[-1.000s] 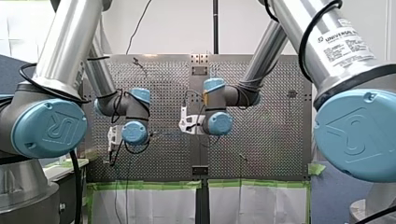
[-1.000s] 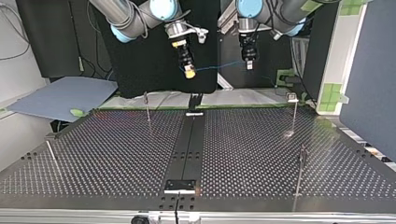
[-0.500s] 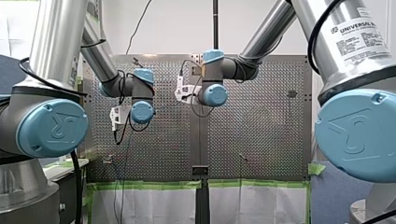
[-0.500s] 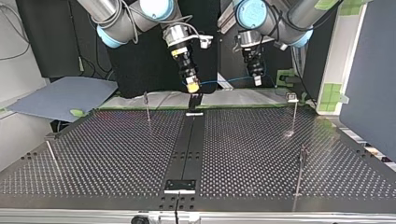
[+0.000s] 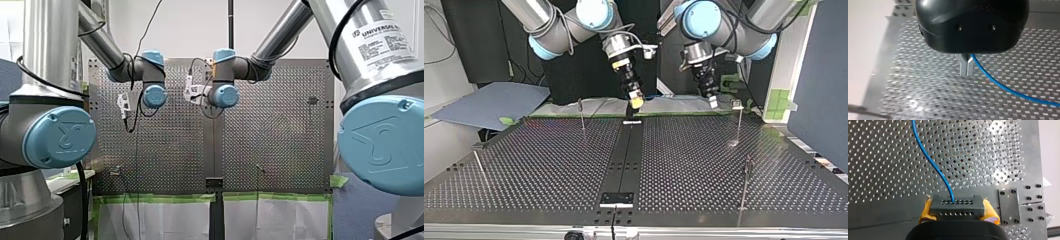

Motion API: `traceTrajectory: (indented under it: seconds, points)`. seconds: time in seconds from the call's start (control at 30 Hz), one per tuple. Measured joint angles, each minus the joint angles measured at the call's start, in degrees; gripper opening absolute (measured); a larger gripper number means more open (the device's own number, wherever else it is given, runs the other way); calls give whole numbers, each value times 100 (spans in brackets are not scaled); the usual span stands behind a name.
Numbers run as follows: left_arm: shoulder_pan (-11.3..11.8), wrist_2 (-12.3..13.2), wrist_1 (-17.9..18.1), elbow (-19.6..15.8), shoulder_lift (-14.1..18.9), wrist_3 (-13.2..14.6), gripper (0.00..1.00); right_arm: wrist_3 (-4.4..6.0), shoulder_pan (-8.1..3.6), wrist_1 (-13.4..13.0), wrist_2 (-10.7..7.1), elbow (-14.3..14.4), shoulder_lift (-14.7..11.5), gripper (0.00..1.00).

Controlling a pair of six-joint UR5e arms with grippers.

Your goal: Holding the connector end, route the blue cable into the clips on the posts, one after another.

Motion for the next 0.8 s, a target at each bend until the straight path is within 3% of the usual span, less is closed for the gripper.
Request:
traceTrajectory:
  seconds: [0.2,0.57,0.8]
  points:
    - [73,5,-314,304,315,-83,0,37,12,197,-59,-315,42,0]
    - [220,36,-917,539,915,-178,0,50,25,671,-165,-860,50,0]
    - [326,248,-1343,770,1342,-192,0,84,70,849,-318,-1258,57,0]
